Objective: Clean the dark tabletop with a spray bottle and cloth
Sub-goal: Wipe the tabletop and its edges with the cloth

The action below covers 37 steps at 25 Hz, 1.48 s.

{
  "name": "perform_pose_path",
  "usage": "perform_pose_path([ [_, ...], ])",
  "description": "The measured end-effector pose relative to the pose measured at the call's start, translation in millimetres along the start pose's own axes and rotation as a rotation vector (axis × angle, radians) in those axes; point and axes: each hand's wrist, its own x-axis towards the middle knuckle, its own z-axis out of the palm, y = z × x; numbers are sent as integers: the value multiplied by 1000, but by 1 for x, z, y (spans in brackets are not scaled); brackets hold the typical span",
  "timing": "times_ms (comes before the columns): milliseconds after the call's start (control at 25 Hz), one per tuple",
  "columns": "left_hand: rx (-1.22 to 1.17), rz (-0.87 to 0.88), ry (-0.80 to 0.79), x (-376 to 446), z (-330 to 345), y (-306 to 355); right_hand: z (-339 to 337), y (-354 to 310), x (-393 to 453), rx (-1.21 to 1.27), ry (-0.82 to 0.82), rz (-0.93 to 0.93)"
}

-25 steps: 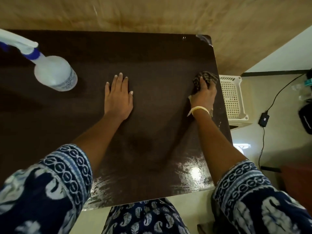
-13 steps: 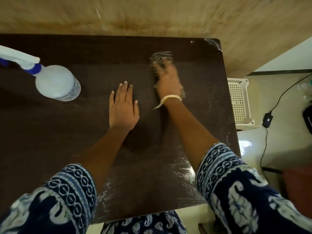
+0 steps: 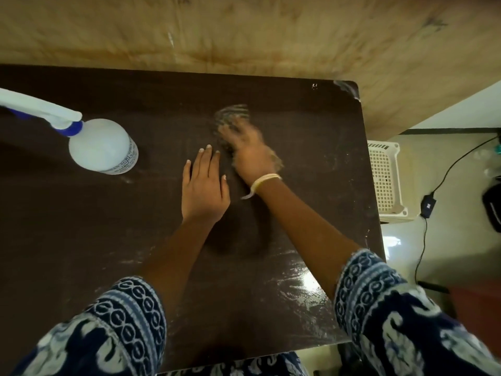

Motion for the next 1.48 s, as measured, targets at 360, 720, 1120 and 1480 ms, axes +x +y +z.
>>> perform_pose_path([
  [360,-27,-39,23,1,-2,0,-5,30,107,-171,-60,151],
  [720,-51,-42,30,1,0,-1,-2,-10,46,-79,150,9],
  [1120,-41,-41,-4,0,-4,1,-50,109,-1,-282,96,447],
  [1480,-115,-63,9,3,0,-1,19,-33,24,-271,-86,-360],
])
